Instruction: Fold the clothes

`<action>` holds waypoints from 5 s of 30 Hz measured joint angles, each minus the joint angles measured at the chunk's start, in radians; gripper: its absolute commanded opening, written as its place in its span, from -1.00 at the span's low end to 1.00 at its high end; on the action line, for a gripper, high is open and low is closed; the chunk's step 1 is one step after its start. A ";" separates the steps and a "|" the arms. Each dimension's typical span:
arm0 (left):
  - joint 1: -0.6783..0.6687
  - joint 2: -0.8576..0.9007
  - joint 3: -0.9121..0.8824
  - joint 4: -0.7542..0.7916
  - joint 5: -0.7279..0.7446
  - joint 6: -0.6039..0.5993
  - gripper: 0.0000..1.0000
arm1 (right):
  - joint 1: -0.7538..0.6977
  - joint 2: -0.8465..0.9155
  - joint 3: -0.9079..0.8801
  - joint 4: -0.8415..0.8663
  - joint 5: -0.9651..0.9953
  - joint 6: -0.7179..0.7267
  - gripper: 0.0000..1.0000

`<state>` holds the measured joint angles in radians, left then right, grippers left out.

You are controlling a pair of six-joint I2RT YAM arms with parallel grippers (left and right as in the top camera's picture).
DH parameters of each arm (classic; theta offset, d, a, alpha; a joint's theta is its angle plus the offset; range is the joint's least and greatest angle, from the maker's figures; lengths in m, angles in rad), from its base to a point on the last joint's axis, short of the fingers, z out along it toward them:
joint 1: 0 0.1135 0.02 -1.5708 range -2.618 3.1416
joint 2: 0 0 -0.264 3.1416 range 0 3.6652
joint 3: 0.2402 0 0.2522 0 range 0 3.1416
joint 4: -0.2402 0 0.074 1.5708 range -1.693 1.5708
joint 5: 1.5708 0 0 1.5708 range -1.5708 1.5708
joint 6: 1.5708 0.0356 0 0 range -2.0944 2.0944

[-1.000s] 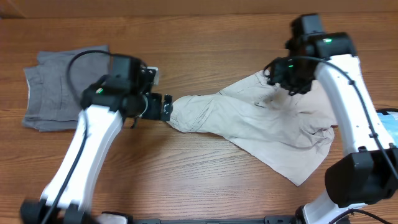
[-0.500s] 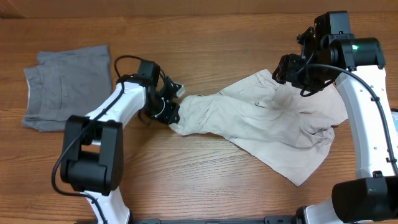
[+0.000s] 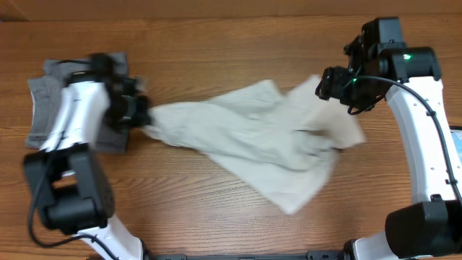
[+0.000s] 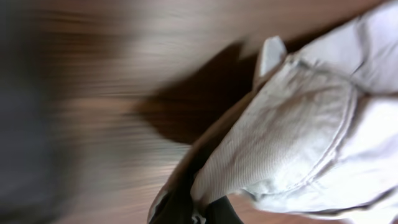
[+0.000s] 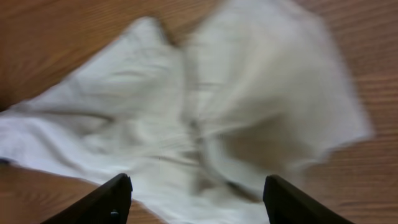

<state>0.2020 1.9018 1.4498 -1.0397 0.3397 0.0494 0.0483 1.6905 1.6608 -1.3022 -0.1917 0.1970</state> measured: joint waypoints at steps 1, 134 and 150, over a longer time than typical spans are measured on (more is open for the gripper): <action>0.040 -0.008 0.006 -0.005 -0.005 -0.007 -0.92 | 0.000 0.003 -0.031 0.025 0.006 0.003 0.48; -0.446 -0.488 0.045 -0.210 0.051 -0.129 -0.14 | -0.542 -0.231 -0.189 0.220 -0.304 0.145 -0.88; -0.553 -0.063 -0.095 0.309 -0.146 -0.208 -0.07 | -0.542 -0.231 -0.187 0.099 -0.232 0.164 0.29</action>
<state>-0.3508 1.8385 1.3548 -0.7307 0.1936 -0.1581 -0.4942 1.4597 1.4738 -1.2034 -0.4232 0.3611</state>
